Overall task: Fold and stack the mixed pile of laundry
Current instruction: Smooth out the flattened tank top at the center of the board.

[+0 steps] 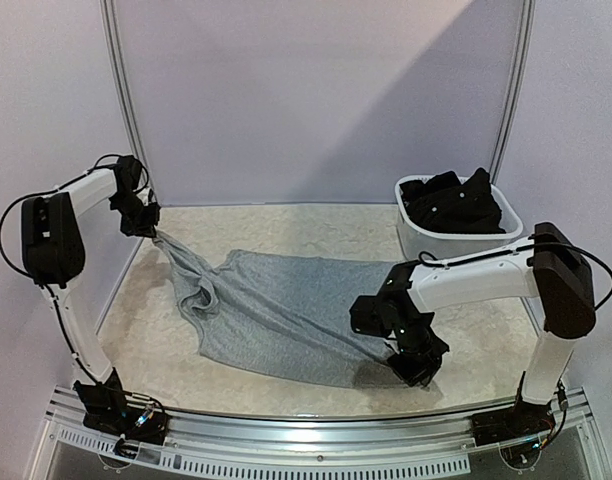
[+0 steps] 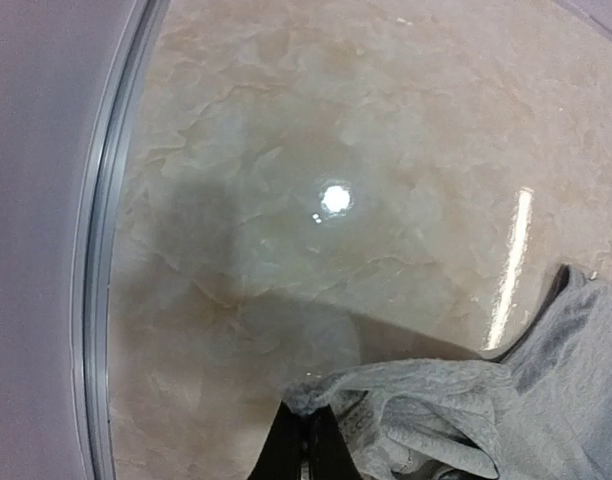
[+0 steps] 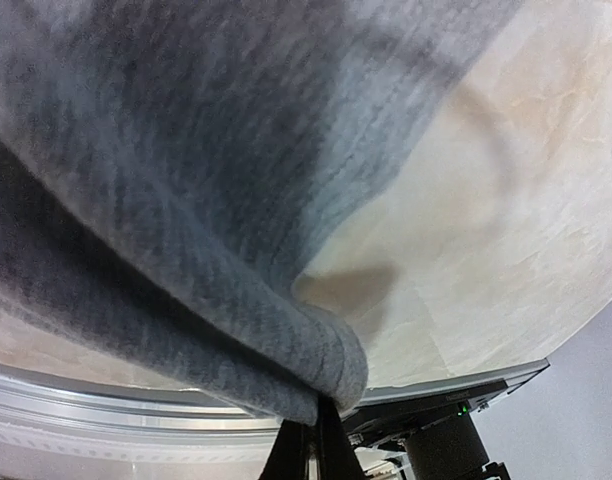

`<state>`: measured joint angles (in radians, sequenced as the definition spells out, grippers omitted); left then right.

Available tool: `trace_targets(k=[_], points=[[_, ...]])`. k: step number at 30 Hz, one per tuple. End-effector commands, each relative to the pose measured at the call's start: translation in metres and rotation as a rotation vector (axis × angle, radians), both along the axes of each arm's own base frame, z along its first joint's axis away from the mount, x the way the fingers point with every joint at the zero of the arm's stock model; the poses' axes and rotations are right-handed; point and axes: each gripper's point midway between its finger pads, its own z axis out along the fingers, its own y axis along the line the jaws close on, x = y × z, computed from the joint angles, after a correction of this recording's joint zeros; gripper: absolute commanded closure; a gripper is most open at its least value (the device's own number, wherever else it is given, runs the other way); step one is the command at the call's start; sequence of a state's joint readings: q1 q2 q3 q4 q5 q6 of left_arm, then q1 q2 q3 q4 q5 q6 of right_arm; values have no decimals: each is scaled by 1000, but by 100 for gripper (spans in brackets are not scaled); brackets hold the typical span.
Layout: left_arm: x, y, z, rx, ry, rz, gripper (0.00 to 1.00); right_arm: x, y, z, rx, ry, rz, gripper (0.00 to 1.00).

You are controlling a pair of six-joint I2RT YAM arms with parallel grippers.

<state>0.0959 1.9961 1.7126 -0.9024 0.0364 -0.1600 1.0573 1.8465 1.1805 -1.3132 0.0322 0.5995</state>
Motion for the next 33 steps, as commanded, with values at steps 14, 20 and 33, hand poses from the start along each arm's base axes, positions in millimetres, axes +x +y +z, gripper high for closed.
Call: trace_targets(k=[14,20,33], points=[[-74,-35,42,90,42,-31,23,68,49,49,154,-112,79,50],[-126,-97,31,9,83,-87,38,112,45,82,250,-232,-7,47],[-171,-157,-30,-48,219,-200,55,119,29,92,292,-286,-62,47]])
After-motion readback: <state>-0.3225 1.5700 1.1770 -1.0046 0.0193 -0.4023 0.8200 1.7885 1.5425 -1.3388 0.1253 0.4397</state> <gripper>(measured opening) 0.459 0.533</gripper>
